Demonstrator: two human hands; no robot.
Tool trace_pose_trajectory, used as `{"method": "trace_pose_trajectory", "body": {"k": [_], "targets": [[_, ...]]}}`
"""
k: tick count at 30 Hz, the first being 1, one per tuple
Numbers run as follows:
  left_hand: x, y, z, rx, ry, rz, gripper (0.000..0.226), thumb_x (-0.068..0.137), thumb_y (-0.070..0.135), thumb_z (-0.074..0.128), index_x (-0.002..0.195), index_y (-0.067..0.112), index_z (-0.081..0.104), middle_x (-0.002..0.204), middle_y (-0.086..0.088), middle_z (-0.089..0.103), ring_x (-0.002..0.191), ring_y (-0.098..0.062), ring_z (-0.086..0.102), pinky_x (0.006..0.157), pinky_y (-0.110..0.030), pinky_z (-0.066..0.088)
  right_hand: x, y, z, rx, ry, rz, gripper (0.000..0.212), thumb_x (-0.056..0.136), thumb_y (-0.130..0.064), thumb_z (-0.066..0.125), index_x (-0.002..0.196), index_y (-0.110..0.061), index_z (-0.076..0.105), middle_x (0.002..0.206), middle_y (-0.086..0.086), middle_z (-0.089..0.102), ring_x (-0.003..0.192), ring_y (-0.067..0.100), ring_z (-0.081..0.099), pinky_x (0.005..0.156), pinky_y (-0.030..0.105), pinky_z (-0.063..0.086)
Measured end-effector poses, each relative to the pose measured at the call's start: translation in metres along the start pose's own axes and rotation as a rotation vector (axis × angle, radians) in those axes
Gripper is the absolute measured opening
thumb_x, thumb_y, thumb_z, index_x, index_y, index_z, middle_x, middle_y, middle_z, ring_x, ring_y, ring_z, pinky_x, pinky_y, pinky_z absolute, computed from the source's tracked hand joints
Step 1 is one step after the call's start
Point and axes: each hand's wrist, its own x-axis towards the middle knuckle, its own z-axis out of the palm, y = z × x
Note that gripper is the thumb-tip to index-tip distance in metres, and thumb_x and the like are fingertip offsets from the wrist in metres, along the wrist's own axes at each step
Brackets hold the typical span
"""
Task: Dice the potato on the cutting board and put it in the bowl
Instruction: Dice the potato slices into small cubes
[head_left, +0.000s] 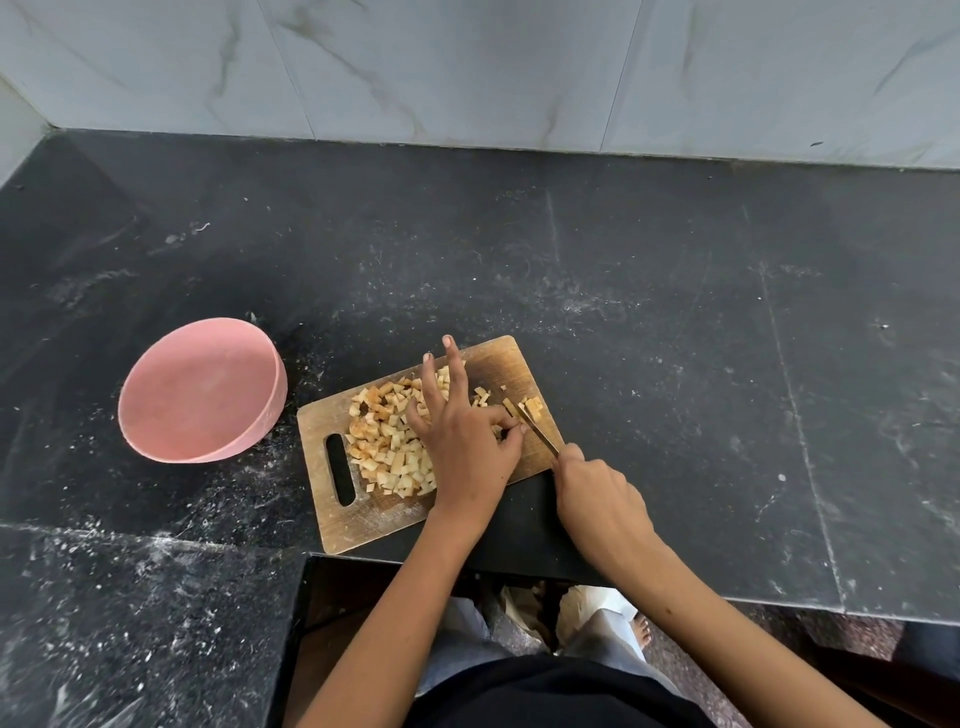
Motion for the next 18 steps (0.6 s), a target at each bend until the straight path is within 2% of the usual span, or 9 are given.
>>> {"method": "trace_pose_trajectory", "body": {"k": [3,6,9,11,13,15,18], "targets": [[0.0,-0.002,0.002,-0.013,0.006,0.01,0.011,0.072,0.029,0.081,0.065,0.027,0.073,0.161,-0.004,0.012,0.148,-0.034,0.008,0.111,-0.054,0.002,-0.014,0.011,0.005,-0.011,-0.024,0.016,0.01,0.103,-0.018,0.028,0.095,-0.017,0.032,0.095,0.01,0.06,0.09,0.029,0.062,0.068,0.037,0.044],[0.001,-0.002,0.002,-0.014,-0.001,0.015,0.011,0.072,0.029,0.081,0.064,0.028,0.072,0.159,-0.009,0.02,0.147,-0.034,0.012,0.112,-0.051,0.001,-0.026,0.02,0.006,-0.003,-0.021,0.002,0.014,0.105,-0.023,0.025,0.093,-0.016,0.031,0.082,0.004,0.048,0.091,0.03,0.061,0.067,0.034,0.04],[0.006,-0.002,0.001,-0.013,-0.018,0.046,0.01,0.068,0.027,0.083,0.067,0.028,0.074,0.149,-0.013,0.042,0.14,-0.033,0.029,0.112,-0.052,0.014,-0.033,0.029,0.003,0.047,0.016,-0.036,0.026,0.104,-0.034,0.023,0.089,-0.015,0.033,0.075,0.001,0.043,0.088,0.032,0.06,0.065,0.033,0.038],[0.016,-0.004,-0.005,-0.011,-0.042,0.105,0.017,0.066,0.024,0.085,0.08,0.026,0.075,0.137,-0.006,0.053,0.132,-0.028,0.04,0.11,-0.043,0.024,-0.033,0.034,0.001,0.131,0.076,-0.062,0.031,0.103,-0.037,0.026,0.086,-0.015,0.038,0.07,-0.001,0.046,0.077,0.029,0.058,0.063,0.034,0.04],[0.03,-0.004,-0.012,-0.018,-0.161,0.246,0.039,0.068,0.017,0.085,0.104,0.022,0.071,0.13,-0.001,0.056,0.126,-0.022,0.045,0.107,-0.033,0.032,-0.029,0.04,-0.001,0.202,0.128,-0.06,0.032,0.102,-0.037,0.029,0.081,-0.017,0.04,0.066,0.0,0.049,0.067,0.026,0.054,0.062,0.035,0.04],[0.047,-0.003,-0.017,-0.017,-0.367,0.427,0.054,0.074,0.008,0.08,0.124,0.02,0.063,0.13,0.002,0.057,0.123,-0.015,0.048,0.104,-0.027,0.038,-0.023,0.044,-0.003,0.235,0.154,-0.041,0.032,0.102,-0.036,0.031,0.077,-0.019,0.039,0.065,0.001,0.049,0.063,0.024,0.051,0.06,0.034,0.039],[0.068,-0.001,-0.021,0.082,-0.642,0.625,0.044,0.083,0.009,0.072,0.125,0.021,0.064,0.126,0.004,0.059,0.115,-0.011,0.051,0.099,-0.024,0.039,-0.017,0.046,-0.004,0.275,0.168,-0.029,0.032,0.102,-0.034,0.033,0.076,-0.018,0.04,0.066,0.001,0.051,0.059,0.019,0.049,0.057,0.033,0.036]]}}
